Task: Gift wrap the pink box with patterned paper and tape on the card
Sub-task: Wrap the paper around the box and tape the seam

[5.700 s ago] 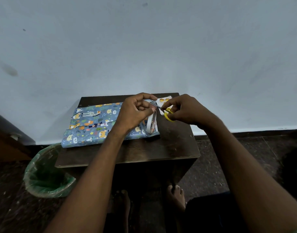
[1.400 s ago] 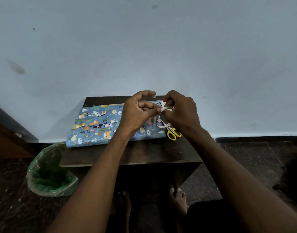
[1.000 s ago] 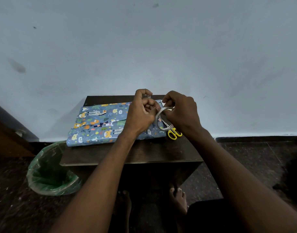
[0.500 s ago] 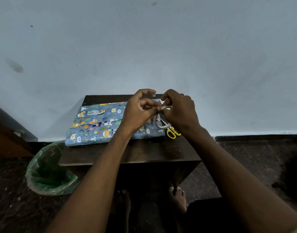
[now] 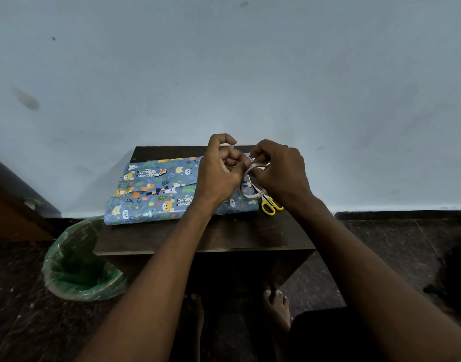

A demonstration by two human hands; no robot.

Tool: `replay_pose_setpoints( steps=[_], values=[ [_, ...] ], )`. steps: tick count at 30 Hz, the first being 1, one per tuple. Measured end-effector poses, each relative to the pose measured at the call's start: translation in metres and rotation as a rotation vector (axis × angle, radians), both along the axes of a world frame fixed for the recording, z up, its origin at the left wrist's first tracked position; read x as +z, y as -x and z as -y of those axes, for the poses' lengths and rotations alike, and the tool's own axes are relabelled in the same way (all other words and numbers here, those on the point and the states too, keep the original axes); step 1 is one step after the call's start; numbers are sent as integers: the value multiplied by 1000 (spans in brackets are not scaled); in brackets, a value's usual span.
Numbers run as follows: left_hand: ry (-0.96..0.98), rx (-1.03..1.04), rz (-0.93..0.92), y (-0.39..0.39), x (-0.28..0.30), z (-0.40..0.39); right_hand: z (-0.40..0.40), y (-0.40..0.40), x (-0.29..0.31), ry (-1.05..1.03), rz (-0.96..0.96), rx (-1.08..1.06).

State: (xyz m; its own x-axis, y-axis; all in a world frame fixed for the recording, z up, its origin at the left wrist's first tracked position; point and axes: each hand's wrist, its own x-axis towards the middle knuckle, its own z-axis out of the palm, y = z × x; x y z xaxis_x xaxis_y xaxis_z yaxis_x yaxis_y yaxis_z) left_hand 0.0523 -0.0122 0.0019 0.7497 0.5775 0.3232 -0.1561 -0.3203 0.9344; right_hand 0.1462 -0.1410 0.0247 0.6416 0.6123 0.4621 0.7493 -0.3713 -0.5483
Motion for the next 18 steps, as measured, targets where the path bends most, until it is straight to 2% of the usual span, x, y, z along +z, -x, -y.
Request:
replay_pose_setpoints(
  steps=[4, 10, 14, 18],
  values=[
    [70, 1, 44, -4, -3, 2, 0, 0, 5, -36, -64, -2],
    [335, 45, 74, -10, -1, 3, 1, -2, 6, -48, -164, -27],
    [423, 94, 24, -10, 0, 7, 2, -2, 6, -35, -119, -42],
    [482, 50, -39, -7, 5, 5, 3, 0, 7, -56, -30, -43]
  ],
)
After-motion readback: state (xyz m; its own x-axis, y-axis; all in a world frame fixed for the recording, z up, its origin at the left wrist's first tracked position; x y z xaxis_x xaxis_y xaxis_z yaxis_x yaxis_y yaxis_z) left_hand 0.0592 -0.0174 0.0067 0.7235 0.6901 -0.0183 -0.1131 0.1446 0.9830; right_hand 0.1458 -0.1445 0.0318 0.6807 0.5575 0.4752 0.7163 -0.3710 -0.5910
